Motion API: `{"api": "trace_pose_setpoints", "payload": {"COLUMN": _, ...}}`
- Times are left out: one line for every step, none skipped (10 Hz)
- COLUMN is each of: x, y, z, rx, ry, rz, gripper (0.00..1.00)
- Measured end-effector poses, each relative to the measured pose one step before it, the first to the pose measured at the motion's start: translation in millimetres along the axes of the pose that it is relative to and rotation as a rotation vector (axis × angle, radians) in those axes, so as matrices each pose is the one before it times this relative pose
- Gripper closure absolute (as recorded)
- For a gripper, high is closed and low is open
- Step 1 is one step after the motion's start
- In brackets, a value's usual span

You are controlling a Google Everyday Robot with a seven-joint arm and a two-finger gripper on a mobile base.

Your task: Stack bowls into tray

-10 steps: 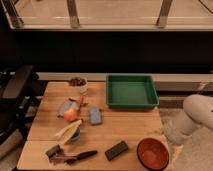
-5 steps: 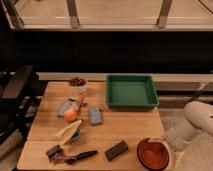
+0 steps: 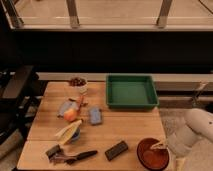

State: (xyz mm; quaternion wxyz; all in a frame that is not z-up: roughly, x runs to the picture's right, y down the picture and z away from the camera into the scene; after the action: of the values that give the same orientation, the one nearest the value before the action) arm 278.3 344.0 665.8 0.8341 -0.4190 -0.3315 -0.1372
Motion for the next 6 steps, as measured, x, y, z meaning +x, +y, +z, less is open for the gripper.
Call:
{"api": "trace_pose_setpoints", "payload": {"x": 1.30, "y": 1.04, "z": 7.16, "rx": -0.00473, "ry": -0.01667, "rz": 0.00341, "gripper": 0.20}}
{"api": "trace_pose_setpoints", "payload": {"x": 2.46, "y": 0.79, "z": 10.93, "rx": -0.00361, "ry": -0.02454, "rz": 0.00616, "gripper": 0.20}}
{"api": "trace_pose_setpoints", "payload": {"x": 1.76, "y": -0.80, "z": 7.45, "rx": 0.00073, "ry": -0.01787, "rz": 0.00386, "gripper": 0.20}}
{"api": "trace_pose_setpoints", "payload": {"x": 0.25, "y": -1.16, "z": 4.52, "rx": 0.00155, "ry": -0.01493, "rz": 0.00198, "gripper": 0.20}}
{"api": "trace_pose_setpoints", "payload": {"x": -0.06, "y": -1.08, "z": 4.64, "rx": 0.00280, "ry": -0.01661, "rz": 0.00162, "gripper": 0.24}}
{"api": "trace_pose_setpoints", "payload": {"x": -0.36, "y": -1.30, "z": 4.14, "rx": 0.00337, "ry": -0.01468, "rz": -0.00038, "gripper": 0.33}}
